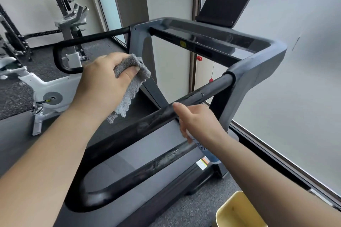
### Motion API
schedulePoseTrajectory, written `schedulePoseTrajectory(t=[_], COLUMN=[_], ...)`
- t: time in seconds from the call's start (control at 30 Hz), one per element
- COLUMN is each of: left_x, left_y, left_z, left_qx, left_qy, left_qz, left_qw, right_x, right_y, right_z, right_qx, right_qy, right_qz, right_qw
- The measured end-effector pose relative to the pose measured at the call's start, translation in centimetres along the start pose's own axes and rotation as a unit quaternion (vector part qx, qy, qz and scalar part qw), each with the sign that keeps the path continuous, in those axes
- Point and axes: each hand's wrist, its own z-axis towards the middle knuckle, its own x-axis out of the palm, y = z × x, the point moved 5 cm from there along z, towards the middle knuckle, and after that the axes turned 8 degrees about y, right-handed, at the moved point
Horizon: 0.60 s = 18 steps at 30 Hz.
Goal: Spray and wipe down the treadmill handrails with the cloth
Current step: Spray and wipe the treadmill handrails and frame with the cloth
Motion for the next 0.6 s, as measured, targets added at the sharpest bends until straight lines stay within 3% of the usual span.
schedulePoseTrajectory(t=[0.13, 0.3, 0.6], left_x=[-0.3, -0.6, -0.5], left_y=[0.4, 0.3, 0.8], left_z=[0.6, 1.2, 1.0], left_qx=[0.012, 0.03, 0.052], left_qy=[0.014, 0.032, 0.05], left_qz=[-0.003, -0.014, -0.015], left_qw=[1.0, 0.999, 0.997], right_x=[-0.4, -0.4, -6.6], right_y=[0.4, 0.2, -1.9], right_z=[0.3, 0.7, 2.3], right_qx=[0.019, 0.017, 0.046], right_qy=[-0.016, -0.015, -0.169], right_qz=[-0.056, -0.02, -0.002], right_qw=[0.998, 1.0, 0.985])
